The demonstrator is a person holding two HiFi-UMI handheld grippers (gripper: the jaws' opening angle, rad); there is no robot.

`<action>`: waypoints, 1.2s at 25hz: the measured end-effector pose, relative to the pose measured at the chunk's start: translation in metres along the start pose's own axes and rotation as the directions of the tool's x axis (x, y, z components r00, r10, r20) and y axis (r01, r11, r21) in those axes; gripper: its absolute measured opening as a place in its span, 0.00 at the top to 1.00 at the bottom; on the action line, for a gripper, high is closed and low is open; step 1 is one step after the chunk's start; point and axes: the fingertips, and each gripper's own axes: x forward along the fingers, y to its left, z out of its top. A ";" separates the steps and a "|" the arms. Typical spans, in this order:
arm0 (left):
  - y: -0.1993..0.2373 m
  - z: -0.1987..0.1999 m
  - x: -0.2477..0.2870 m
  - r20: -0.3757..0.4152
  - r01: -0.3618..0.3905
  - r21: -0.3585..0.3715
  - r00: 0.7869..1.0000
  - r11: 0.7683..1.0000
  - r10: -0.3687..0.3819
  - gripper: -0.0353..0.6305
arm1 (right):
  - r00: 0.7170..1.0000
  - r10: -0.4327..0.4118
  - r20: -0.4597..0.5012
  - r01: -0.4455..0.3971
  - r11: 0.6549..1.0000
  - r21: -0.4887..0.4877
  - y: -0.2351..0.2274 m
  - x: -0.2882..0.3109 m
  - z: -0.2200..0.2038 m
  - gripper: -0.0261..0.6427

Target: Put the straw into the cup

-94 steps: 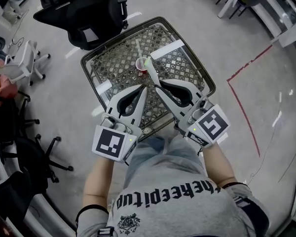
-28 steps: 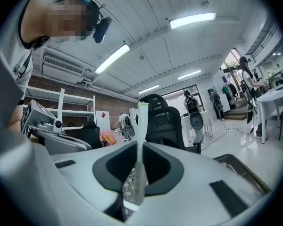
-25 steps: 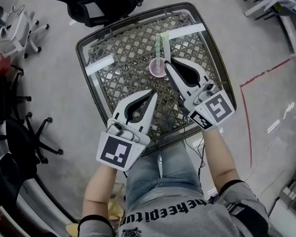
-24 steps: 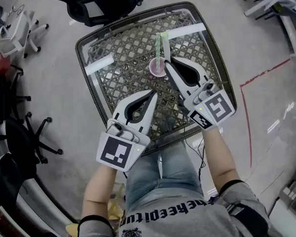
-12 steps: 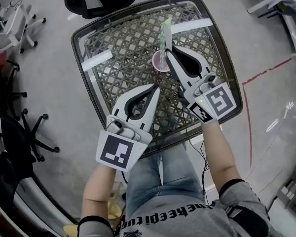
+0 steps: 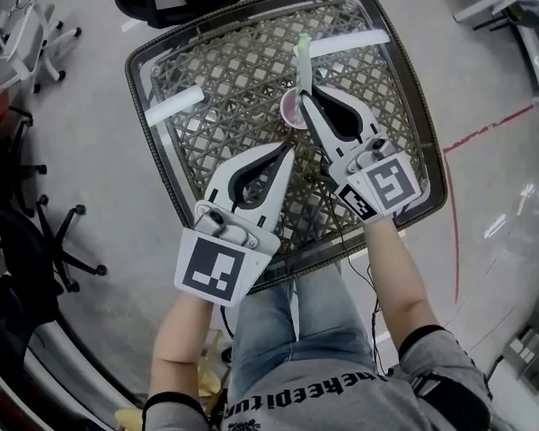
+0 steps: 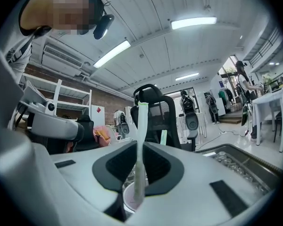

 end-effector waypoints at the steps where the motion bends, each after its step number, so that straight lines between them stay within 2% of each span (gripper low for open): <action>1: 0.000 -0.001 0.000 -0.001 -0.001 -0.002 1.000 1.000 0.001 0.91 | 1.000 -0.006 -0.002 0.005 1.000 -0.005 -0.001 0.000 -0.003 0.88; 15: 0.006 -0.009 0.001 -0.018 -0.015 -0.017 1.000 1.000 0.015 0.91 | 0.996 -0.079 -0.051 0.076 0.996 -0.053 -0.013 -0.003 -0.036 0.86; 24: 0.006 -0.013 0.003 -0.024 -0.015 -0.015 1.000 1.000 0.014 0.91 | 0.994 -0.077 -0.073 0.071 0.994 -0.087 -0.011 -0.005 -0.043 0.79; 30: 0.005 -0.015 0.001 -0.029 -0.016 -0.016 0.999 1.000 0.015 0.91 | 0.994 -0.069 -0.080 0.062 0.995 -0.079 -0.008 -0.009 -0.046 0.79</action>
